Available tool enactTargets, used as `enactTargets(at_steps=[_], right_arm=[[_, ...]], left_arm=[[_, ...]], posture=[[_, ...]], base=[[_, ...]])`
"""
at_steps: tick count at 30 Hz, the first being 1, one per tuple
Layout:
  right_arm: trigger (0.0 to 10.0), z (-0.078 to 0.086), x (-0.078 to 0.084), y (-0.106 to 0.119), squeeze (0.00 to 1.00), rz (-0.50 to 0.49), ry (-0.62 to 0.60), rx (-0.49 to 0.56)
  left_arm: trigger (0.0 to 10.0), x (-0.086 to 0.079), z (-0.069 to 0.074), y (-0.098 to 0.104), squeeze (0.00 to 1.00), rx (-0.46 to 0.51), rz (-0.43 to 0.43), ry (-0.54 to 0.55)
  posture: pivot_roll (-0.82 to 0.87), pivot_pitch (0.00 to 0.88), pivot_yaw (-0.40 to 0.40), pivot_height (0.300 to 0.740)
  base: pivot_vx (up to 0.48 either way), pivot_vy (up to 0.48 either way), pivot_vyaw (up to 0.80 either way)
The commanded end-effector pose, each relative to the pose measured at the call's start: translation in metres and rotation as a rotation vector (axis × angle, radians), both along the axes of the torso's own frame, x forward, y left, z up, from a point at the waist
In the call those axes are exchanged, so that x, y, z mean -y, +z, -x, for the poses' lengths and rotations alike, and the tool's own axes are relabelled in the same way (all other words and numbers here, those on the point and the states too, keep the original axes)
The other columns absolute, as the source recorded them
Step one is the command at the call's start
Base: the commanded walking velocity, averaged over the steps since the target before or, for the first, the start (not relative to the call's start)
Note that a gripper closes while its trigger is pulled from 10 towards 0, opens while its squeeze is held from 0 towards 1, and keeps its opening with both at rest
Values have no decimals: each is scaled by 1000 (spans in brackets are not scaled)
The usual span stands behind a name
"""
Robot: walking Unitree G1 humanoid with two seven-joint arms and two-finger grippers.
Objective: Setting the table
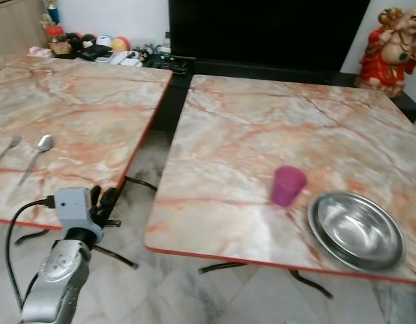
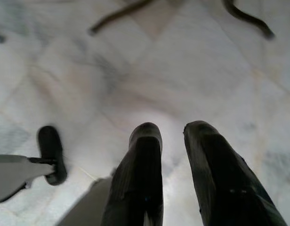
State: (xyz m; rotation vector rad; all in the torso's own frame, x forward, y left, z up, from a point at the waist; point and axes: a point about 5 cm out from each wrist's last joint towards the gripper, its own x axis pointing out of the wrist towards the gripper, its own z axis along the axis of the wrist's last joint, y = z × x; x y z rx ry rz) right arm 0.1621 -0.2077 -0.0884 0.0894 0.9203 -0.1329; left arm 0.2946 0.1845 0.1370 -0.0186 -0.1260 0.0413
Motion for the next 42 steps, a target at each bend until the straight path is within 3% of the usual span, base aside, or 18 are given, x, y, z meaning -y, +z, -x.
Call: enactTargets(at_steps=[1, 9, 22, 42], right_arm=[[10000, 10, -6, -5, 0, -16, -4, -30], [10000, 14, -6, -7, 0, -24, -11, -31], [10000, 20, 13, -6, 0, -14, -33, -49], [10000, 24, 3, -9, 0, -25, -32, -68]], left_arm=[[10000, -2, 1, 2, 0, 6, -5, 15], [10000, 0, 1, 4, 0, 10, -8, 12], [10000, -4, 0, 6, 0, 15, -23, 12], [10000, -8, 1, 5, 0, 7, -36, 8]], posture=[[-4, 108, -49, 740], [-3, 107, -48, 740], [6, 86, -32, 740], [17, 86, -23, 740]], base=[[0, 480, 800], [0, 480, 64], [0, 480, 0], [0, 480, 0]])
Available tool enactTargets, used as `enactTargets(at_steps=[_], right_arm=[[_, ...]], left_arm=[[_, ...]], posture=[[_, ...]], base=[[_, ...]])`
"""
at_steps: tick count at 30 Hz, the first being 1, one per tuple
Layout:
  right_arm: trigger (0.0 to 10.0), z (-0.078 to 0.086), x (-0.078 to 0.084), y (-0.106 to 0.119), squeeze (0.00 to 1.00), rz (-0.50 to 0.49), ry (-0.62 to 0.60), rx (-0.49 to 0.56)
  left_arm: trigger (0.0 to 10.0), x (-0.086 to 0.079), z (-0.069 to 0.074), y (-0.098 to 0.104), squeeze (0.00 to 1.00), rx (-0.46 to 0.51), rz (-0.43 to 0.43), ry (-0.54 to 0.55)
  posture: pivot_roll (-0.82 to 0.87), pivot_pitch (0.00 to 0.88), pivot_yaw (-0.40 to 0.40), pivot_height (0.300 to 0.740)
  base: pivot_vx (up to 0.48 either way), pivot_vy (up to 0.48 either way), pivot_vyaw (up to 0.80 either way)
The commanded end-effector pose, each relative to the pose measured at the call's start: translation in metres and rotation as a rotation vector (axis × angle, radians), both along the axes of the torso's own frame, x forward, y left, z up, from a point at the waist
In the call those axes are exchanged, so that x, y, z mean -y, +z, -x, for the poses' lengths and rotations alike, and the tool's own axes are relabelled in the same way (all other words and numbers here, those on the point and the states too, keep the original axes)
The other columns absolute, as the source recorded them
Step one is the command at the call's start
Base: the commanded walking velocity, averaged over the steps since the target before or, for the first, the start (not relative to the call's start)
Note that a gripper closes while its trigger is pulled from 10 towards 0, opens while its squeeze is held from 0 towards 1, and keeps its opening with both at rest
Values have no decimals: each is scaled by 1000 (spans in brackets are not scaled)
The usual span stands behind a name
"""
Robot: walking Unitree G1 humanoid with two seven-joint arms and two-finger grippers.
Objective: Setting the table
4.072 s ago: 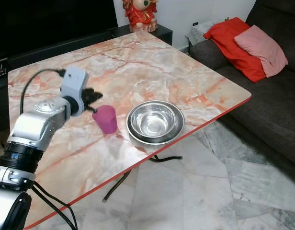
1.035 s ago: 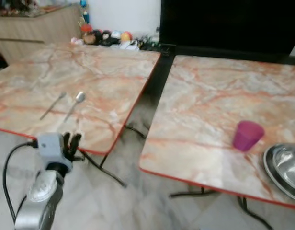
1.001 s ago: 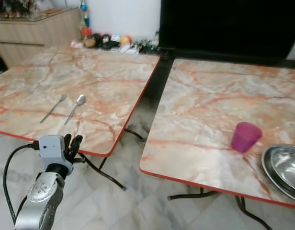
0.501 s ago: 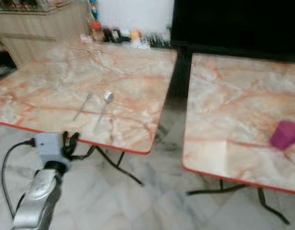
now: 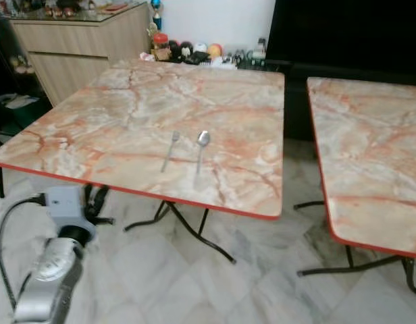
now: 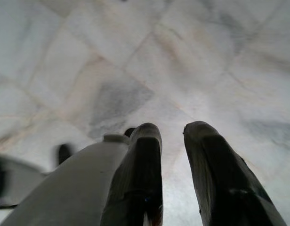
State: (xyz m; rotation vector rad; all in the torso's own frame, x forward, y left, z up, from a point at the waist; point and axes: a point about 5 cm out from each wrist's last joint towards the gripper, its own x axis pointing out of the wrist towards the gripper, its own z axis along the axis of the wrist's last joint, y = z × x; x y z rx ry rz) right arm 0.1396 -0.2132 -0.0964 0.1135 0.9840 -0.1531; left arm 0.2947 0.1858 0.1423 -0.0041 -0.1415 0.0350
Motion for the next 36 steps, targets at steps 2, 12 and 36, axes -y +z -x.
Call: enactTargets(at_steps=[2, 12, 36], right_arm=[[10000, 1, -3, -1, 0, -8, -8, -4], [10000, 2, -15, -3, 0, -20, -2, -10], [10000, -3, -32, -4, 0, -33, -3, -6]], left_arm=[[10000, -8, 1, -1, 0, -12, -25, 15], [10000, -25, 5, -16, 0, -70, -62, 43], [10000, -52, 74, -183, 0, -864, -77, -53]], posture=[[17, 88, -23, 740], [25, 96, -17, 740], [24, 116, -7, 740]], base=[[0, 480, 0], [0, 169, 0], [34, 0, 0]])
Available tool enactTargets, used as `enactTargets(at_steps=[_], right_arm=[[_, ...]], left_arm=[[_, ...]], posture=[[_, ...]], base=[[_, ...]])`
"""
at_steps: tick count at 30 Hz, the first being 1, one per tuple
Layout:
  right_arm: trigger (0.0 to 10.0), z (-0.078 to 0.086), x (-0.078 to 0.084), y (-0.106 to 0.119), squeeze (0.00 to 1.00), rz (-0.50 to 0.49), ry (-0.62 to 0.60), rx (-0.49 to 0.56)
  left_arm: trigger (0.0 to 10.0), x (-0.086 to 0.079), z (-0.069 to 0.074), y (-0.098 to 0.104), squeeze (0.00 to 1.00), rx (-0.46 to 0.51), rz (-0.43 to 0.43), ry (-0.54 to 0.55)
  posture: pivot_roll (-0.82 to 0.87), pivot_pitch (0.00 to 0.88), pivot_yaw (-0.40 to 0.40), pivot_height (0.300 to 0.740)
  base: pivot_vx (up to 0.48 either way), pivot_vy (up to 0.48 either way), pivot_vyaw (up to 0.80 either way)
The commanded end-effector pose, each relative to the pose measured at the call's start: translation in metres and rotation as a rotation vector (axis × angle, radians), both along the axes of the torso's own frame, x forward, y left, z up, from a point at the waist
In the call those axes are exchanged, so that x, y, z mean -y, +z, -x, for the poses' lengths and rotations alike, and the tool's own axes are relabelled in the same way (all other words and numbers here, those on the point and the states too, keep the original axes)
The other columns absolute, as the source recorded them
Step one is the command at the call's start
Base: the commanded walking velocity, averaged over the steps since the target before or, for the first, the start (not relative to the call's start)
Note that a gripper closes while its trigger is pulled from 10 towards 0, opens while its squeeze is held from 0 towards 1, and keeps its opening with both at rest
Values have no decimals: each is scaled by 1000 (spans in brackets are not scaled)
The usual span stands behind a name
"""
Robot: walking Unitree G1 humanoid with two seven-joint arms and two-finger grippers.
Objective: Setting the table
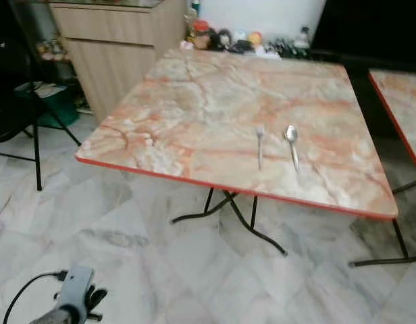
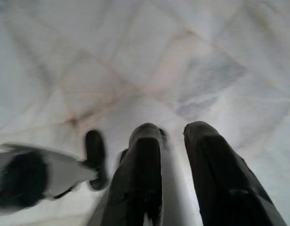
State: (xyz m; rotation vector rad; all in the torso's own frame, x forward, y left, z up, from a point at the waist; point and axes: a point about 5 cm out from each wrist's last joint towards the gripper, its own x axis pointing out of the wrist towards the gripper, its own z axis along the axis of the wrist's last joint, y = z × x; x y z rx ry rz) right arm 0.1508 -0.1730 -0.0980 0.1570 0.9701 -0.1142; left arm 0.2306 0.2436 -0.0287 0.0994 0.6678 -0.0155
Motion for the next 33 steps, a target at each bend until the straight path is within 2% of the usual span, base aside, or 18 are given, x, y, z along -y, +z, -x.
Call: enactTargets(at_steps=[1, 2, 3, 5, 10, 20, 22, 25, 33], right_arm=[[10000, 8, 9, -2, 0, 20, -15, -24], [10000, 8, 9, -2, 0, 20, -15, -24], [10000, 8, 8, -2, 0, 19, -17, -22], [10000, 8, 9, -2, 0, 18, -19, -21], [10000, 9, 9, -3, 0, 18, -20, -23], [10000, 9, 12, -2, 0, 18, -23, -19], [10000, 8, 19, -1, 0, 22, -31, -14], [10000, 8, 21, -1, 0, 25, -32, -15], [10000, 2, 28, 3, 0, 31, -32, 16]], left_arm=[[10000, 5, 14, -16, 0, -75, 6, 0], [10000, 5, 14, -16, 0, -75, 6, 0], [10000, 4, 22, -23, 0, -119, -4, 11], [10000, 2, 28, -28, 0, -145, -6, 32], [10000, 0, 36, -33, 0, -172, -11, 53], [10000, 4, 45, -40, 0, -206, -10, 56], [10000, 5, 46, -41, 0, -209, -8, 56], [10000, 4, 50, -43, 0, -232, -33, 40], [10000, 7, 54, -46, 0, -237, -17, 46]], posture=[[22, 117, -7, 740], [22, 117, -7, 740], [17, 118, -6, 740], [17, 118, -6, 740], [18, 118, -8, 740], [8, 109, -6, 740], [8, 109, -6, 740], [8, 109, -6, 740], [-6, 83, -11, 740]], base=[[480, 0, 0], [480, 0, 0], [480, 0, 0], [480, 0, 0], [480, 0, 0], [457, 0, 0], [0, 0, 0], [0, 0, 0], [0, 0, 0]])
